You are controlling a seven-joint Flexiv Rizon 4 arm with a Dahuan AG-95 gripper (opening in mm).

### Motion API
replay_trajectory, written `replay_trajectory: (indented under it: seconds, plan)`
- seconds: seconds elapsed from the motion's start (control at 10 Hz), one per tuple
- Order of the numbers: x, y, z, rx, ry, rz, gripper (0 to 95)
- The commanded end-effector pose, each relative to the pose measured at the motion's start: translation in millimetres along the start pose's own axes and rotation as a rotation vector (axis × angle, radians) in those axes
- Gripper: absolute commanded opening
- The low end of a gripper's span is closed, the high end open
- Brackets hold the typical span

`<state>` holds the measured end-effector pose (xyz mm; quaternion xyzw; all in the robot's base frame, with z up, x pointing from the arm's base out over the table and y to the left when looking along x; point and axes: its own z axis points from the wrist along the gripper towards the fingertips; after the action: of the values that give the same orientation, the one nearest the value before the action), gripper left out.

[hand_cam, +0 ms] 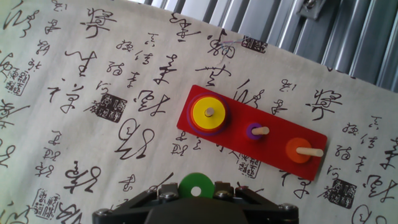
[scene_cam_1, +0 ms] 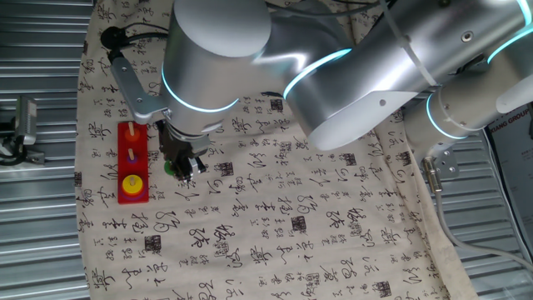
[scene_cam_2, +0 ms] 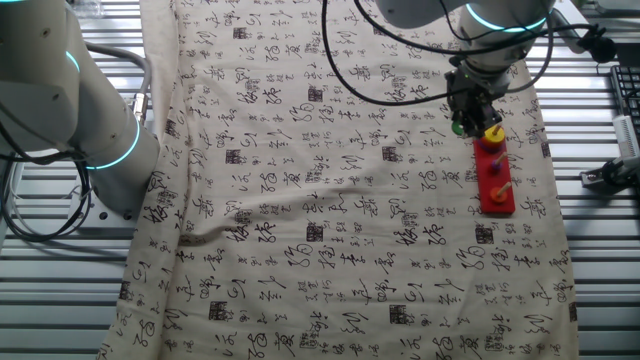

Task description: Take out one Hanoi block and throw it aside

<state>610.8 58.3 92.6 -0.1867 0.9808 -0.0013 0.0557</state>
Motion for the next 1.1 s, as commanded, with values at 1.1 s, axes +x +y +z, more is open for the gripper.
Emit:
replay_trajectory:
  seconds: [1.1]
  plan:
    - [-0.8,0.0,0.7,-0.003,0.0,-0.02,38.0]
